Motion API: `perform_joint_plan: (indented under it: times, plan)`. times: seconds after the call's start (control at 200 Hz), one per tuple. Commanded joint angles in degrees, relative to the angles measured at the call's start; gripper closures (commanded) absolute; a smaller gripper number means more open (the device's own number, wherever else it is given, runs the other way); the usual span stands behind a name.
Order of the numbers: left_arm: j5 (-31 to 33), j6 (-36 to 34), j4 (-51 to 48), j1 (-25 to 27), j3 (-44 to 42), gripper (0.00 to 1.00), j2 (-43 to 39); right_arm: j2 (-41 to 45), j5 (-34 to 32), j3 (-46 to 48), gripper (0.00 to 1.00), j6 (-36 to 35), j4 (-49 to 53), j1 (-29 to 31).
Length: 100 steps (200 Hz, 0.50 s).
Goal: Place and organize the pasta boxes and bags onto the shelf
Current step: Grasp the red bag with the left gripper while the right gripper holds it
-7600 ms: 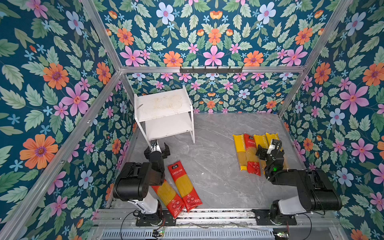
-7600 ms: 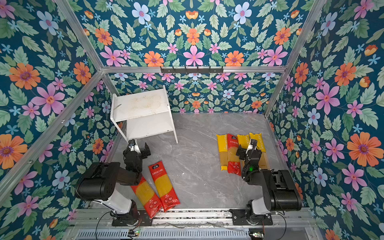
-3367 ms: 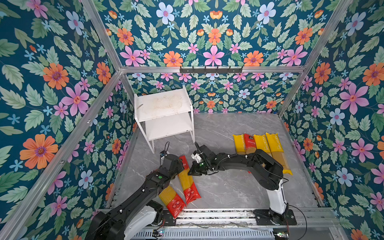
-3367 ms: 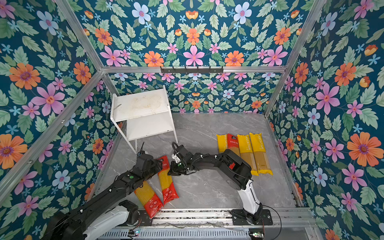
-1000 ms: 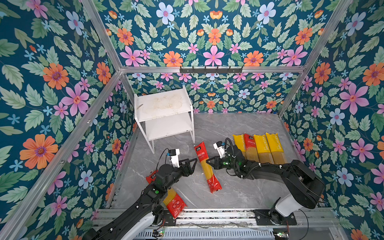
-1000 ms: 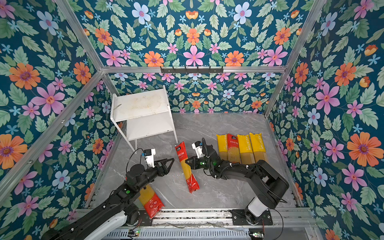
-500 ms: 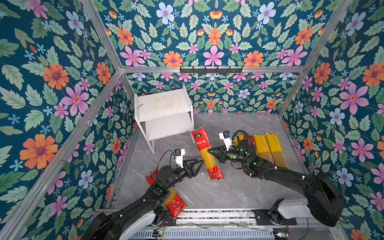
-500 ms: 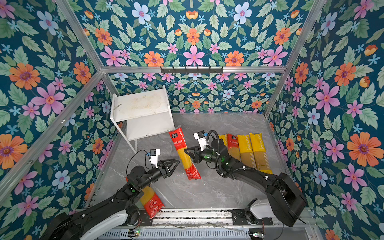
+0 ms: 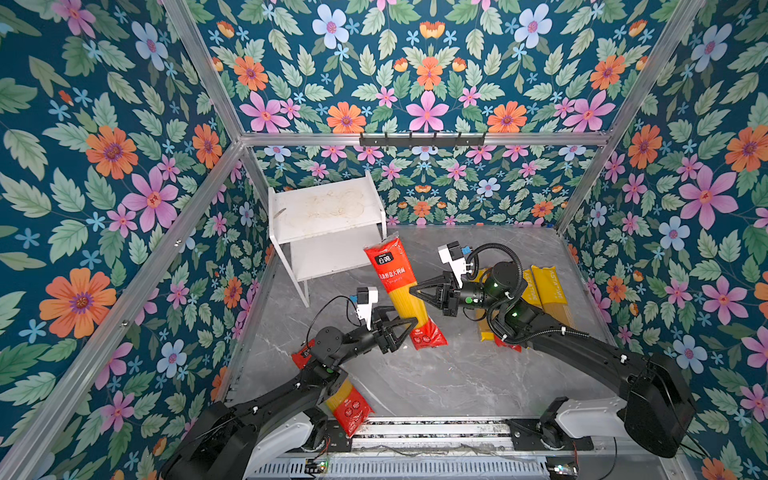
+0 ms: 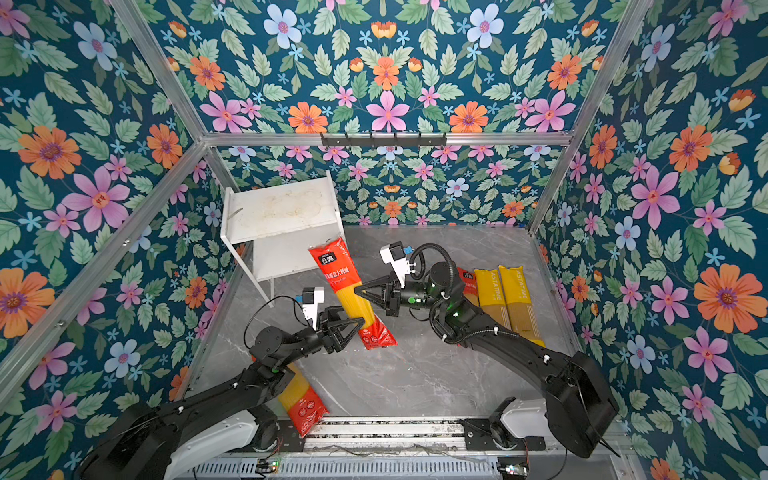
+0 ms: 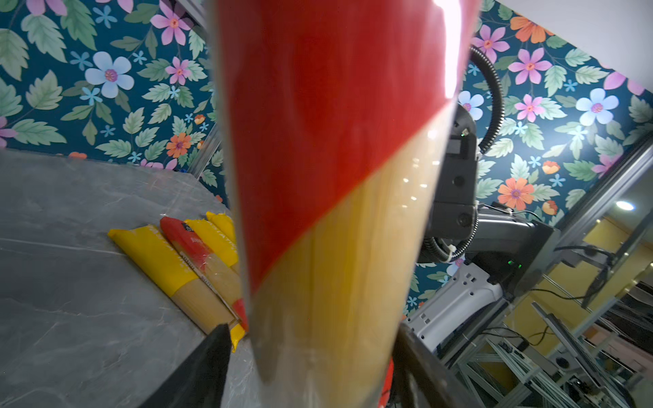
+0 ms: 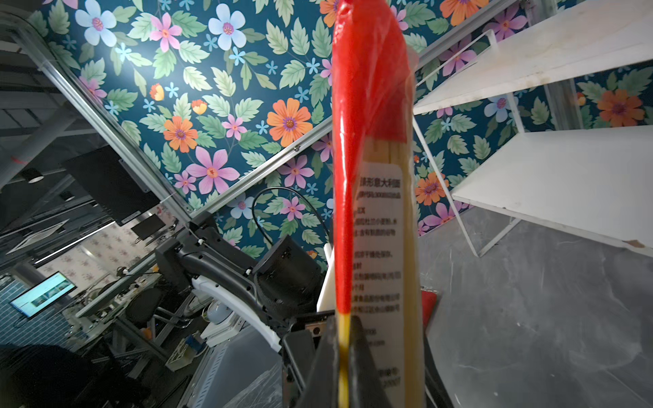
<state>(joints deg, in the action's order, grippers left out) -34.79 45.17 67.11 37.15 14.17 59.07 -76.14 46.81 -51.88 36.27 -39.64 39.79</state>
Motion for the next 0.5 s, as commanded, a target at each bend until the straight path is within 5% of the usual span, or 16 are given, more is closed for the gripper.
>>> perform_joint_plan:
  times: [0.0,0.35,0.495]
  plan:
    - [-2.88,1.95,8.93,-0.06,0.67,0.29,1.79,-0.43,2.47,0.00,1.00,5.18,-13.29,0.11]
    - [-4.87,2.79,9.63,-0.06,2.66,0.66,4.18,-2.61,1.55,0.11,1.00,9.54,-15.34,-0.23]
    - [-3.14,0.47,3.05,-0.09,3.59,0.72,1.83,-3.14,1.10,0.43,0.96,11.82,-14.78,-1.37]
